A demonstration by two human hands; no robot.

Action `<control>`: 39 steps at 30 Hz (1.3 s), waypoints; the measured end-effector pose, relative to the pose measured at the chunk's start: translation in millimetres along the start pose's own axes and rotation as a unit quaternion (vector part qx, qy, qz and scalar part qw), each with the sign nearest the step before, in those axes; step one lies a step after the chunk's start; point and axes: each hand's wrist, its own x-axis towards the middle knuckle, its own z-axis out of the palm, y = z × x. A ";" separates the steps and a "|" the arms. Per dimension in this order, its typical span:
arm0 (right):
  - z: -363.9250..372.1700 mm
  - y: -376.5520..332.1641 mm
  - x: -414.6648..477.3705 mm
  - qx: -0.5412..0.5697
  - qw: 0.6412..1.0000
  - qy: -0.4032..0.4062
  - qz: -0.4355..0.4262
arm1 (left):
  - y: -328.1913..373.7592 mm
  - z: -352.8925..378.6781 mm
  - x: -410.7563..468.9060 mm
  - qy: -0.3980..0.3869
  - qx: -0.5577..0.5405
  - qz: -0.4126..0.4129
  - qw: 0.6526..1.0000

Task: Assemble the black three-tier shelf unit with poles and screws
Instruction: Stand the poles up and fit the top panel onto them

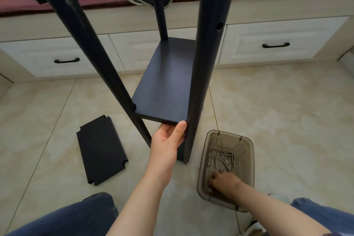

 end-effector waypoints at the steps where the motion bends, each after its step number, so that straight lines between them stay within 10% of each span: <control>1: -3.0 0.8 -1.7 0.007 1.000 -0.001 0.007 | 0.7 -0.5 -0.1 -0.003 -0.002 -0.001 1.000; 11: -97.2 -10.6 -60.0 0.017 0.999 -0.044 -0.026 | 4.6 1.8 -4.4 0.027 -0.018 -0.020 0.999; 25: -204.0 1.8 -212.2 0.131 0.933 0.319 -0.104 | 7.8 1.9 -12.3 -0.007 -0.033 -0.012 0.999; 39: -206.1 -1.6 -175.6 0.148 0.905 0.380 -0.125 | -3.6 -0.6 -3.4 -0.036 -0.027 0.034 0.998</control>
